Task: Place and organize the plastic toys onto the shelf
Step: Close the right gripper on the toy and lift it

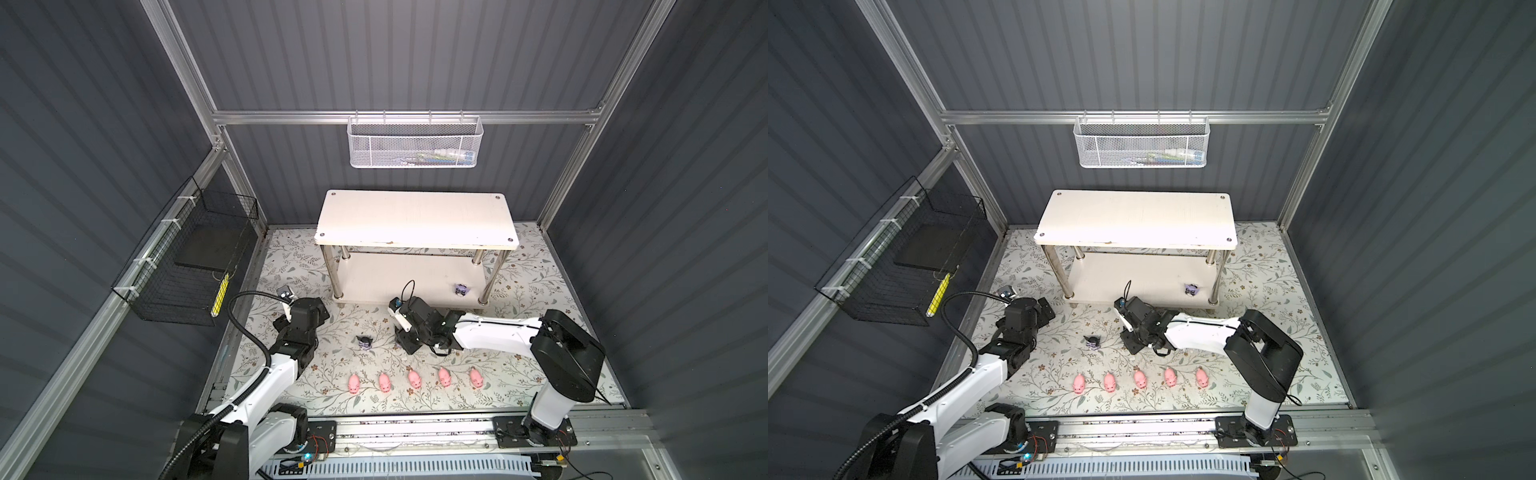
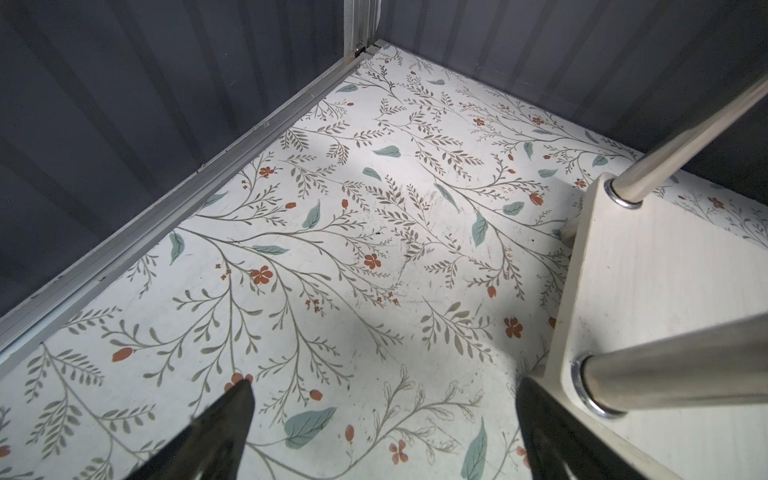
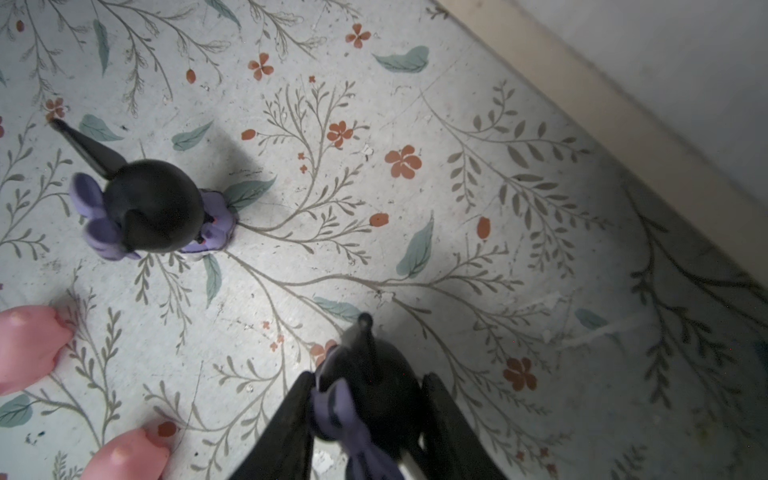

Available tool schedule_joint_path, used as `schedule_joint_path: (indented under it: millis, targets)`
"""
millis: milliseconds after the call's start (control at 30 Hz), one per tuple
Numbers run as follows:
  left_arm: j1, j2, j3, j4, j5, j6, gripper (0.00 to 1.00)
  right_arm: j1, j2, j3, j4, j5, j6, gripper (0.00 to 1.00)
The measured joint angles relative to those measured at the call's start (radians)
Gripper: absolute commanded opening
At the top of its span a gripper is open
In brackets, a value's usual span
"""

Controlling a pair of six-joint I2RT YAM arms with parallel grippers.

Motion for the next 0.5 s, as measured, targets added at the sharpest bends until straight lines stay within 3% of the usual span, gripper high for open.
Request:
schedule_joint_path:
  millis: [500]
  targets:
    - [0.0, 0.0, 0.0, 0.0, 0.0, 0.0, 0.98, -0.03, -0.131, -0.027, -0.016, 0.007, -0.09, 0.32]
